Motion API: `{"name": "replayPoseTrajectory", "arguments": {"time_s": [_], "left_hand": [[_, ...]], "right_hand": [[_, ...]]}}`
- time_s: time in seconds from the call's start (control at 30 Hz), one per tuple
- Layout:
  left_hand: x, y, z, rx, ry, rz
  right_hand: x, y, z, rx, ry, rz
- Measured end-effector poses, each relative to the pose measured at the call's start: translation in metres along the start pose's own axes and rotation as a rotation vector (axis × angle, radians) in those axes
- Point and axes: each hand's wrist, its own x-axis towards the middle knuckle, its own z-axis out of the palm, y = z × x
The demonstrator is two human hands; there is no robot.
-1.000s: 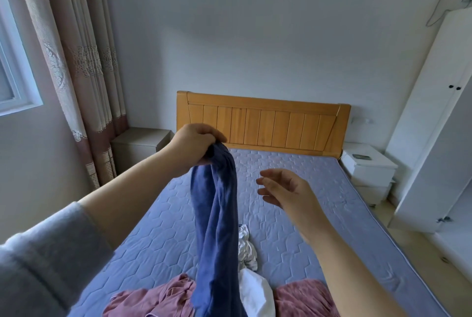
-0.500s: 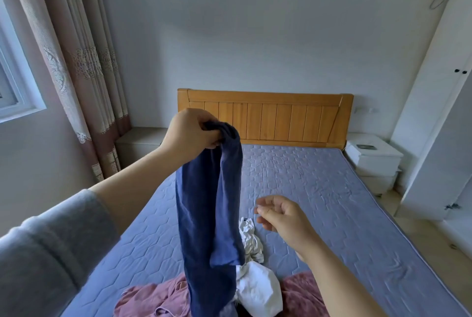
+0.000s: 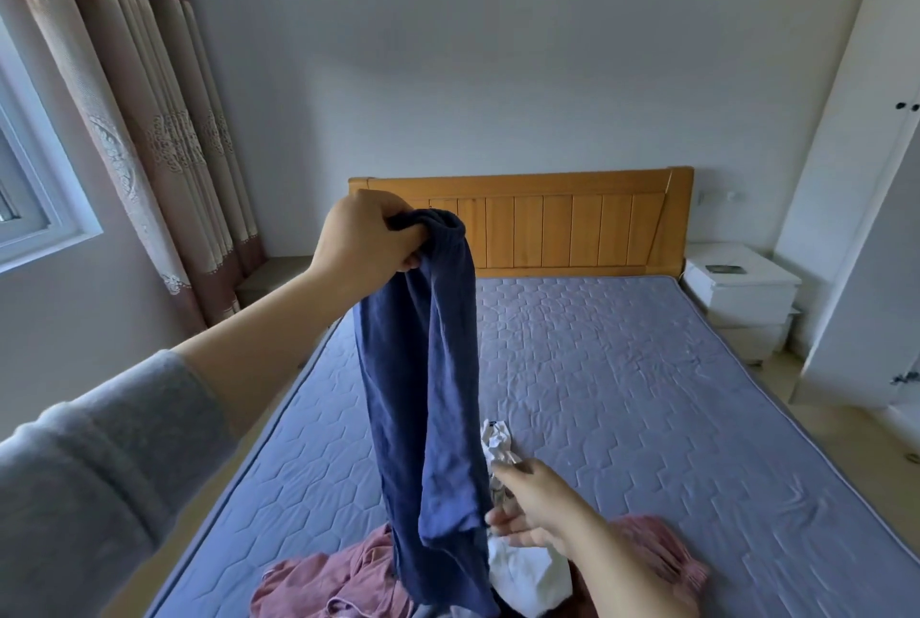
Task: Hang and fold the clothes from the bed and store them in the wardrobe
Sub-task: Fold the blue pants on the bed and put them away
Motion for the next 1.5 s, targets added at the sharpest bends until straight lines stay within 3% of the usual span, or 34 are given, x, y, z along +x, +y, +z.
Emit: {"name": "replayPoseTrajectory", "arguments": {"time_s": [0.07,0.2,0.4,0.6,0.8,1.03,1.13,1.23,1.5], "left_hand": [[-0.001,-0.002,0.001,0.01,0.008,-0.008],[-0.005,-0.006,0.005,0.009,0.008,-0.04],[-0.008,-0.005,0.015,0.026,-0.009,-0.048],[-0.011,-0.002,0.026,0.385,0.141,-0.063],[-0.016,-0.002,0.034,0.238,-0.002,0.014],[-0.016,0.002,0.034,0.146,0.011,0.027],[-0.015,0.003,0.029,0.135,-0.002,0.039],[-0.016,0.0,0.028,0.132,-0.003,0.039],[-0.036,-0.019,0.043,0.146,-0.022,-0.061]], "right_hand": [[-0.005,0.001,0.005,0.13,-0.086,0.044],[-0.003,0.006,0.009,0.368,-0.06,0.012],[0.005,0.032,0.014,0.229,-0.089,0.045],[0.011,0.053,0.026,0.189,-0.083,-0.017],[0.02,0.07,0.026,0.231,-0.006,0.07],[0.033,0.075,0.022,0.444,0.05,0.113],[0.04,0.075,0.018,0.648,0.103,0.034],[0.042,0.074,0.007,0.68,0.201,-0.086],[0.04,0.091,-0.071,0.765,0.512,-0.189]]}}
